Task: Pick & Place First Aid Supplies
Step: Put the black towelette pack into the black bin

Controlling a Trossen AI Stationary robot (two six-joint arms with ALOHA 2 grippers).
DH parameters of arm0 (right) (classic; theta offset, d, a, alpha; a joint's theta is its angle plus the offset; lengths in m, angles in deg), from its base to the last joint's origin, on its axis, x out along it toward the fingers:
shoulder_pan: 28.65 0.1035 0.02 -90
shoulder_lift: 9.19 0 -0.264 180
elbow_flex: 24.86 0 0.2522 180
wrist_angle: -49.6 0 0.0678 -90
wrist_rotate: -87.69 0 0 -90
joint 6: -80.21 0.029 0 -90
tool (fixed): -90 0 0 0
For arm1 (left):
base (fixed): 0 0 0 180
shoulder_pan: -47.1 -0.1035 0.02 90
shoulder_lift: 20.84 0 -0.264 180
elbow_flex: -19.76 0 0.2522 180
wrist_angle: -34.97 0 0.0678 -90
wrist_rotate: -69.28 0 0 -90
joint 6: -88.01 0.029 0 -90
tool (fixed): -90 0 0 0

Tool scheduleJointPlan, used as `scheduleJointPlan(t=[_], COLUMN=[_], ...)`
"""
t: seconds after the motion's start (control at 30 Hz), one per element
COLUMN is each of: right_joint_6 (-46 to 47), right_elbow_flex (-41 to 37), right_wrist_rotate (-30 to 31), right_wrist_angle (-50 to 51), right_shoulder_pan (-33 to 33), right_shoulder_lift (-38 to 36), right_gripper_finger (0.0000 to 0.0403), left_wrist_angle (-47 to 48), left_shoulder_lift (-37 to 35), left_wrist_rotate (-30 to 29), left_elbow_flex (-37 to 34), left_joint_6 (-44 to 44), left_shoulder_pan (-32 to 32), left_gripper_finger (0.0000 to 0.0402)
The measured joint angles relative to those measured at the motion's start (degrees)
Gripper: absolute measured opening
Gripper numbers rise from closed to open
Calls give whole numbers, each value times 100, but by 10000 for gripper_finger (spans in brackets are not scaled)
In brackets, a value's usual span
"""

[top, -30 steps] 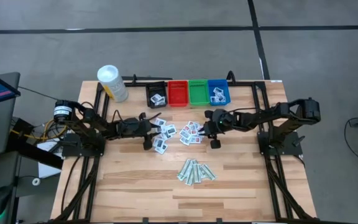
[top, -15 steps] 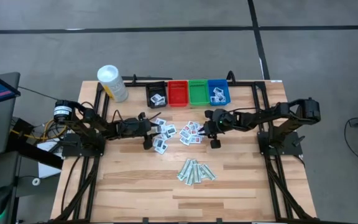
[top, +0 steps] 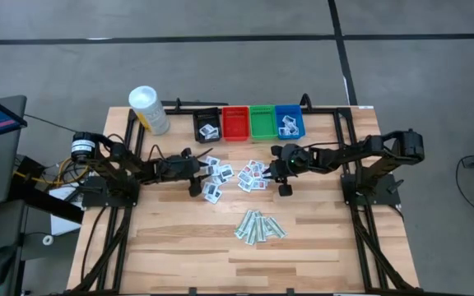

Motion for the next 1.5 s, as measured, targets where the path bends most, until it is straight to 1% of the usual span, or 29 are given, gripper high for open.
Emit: scheduleJointPlan(t=[0.73,0.93,1.23,1.5], right_joint_6=[-1,-2,-2,-2], right_elbow_flex=[0,0,0,0], right_wrist_rotate=[0,-2,-2,-2], right_wrist_angle=[-2,0,2,9], right_shoulder_pan=[0,0,0,0], right_shoulder_lift=[0,0,0,0], right_gripper_finger=[65,65,65,65], left_wrist_angle=[275,168,28,-6], left_shoulder_lift=[2,318,961,1032], left_wrist_rotate=[74,184,195,195], left_elbow_flex=[0,31,410,436], left_joint_6=[-39,-50,-66,-64], left_shoulder_pan=[-53,-53,-53,-53], left_gripper_finger=[195,191,190,190])
